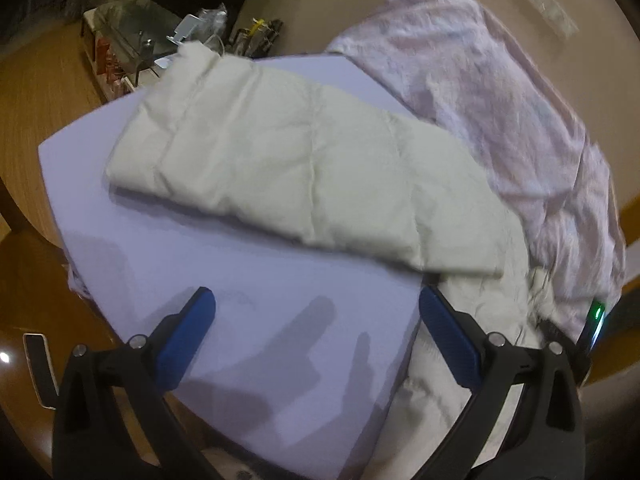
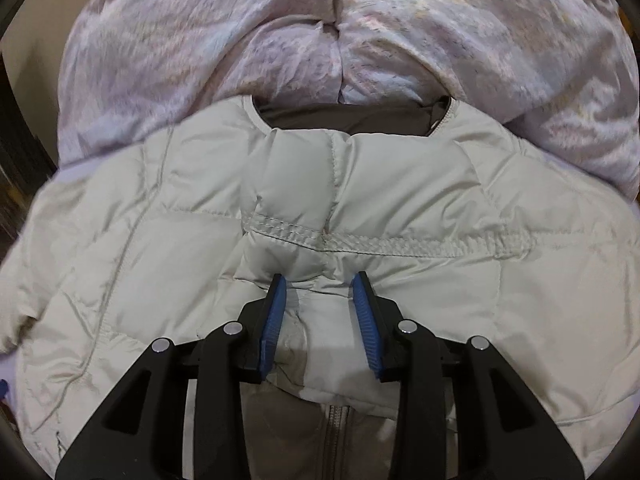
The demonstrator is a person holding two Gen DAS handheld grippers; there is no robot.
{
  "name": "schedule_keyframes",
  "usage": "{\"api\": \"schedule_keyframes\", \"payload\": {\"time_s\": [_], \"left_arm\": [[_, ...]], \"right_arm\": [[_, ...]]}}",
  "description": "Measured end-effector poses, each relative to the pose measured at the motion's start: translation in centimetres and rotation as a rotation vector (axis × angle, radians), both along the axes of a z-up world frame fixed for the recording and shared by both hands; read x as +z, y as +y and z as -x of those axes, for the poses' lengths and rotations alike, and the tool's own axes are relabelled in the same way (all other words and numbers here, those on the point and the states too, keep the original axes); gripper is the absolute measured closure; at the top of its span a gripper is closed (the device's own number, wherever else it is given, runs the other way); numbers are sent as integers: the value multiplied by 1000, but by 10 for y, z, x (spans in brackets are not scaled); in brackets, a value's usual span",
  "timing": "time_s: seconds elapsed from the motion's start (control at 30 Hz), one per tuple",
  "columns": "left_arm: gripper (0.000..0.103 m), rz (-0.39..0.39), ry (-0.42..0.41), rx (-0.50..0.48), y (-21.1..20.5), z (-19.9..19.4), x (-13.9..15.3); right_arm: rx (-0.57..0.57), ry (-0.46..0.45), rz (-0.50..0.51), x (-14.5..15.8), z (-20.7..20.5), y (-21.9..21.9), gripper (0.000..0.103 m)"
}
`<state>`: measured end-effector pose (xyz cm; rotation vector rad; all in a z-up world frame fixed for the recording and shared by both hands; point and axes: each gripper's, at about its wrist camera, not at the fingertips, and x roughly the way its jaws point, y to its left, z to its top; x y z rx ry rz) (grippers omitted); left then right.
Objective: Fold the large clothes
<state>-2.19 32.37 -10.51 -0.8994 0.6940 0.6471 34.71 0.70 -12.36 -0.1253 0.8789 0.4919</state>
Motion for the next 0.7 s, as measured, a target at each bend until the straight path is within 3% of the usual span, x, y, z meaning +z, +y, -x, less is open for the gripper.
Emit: {"api": "schedule_keyframes", "payload": {"time_s": [0.1,0.2,0.33,0.4,0.43,0.5,0.57,0.7], "left_arm": [[3,34,-24,55,13,4,-1],[18,34,-31,118,25,4,0],[43,31,-32,200,42,5,-1],[61,47,-31,240,51,7,-4],[77,54,-26,250,55,7,-5],[88,69,-28,257,65,8,-9],[95,55,-17,245,69,5,-5],[98,-38,-8,203,64,-11,23]], "right_arm": [[1,-3,-14,0,0,-1,65],[2,-9,-22,0,1,-2,65],[4,-2,-57,-1,1,-6,64],[4,0,-69,-1,1,-9,64],[5,1,-75,-1,0,-9,63],[5,1,-83,-2,1,-10,63],[6,1,-93,-2,1,-11,62],[11,5,-113,-3,0,-13,61]]}}
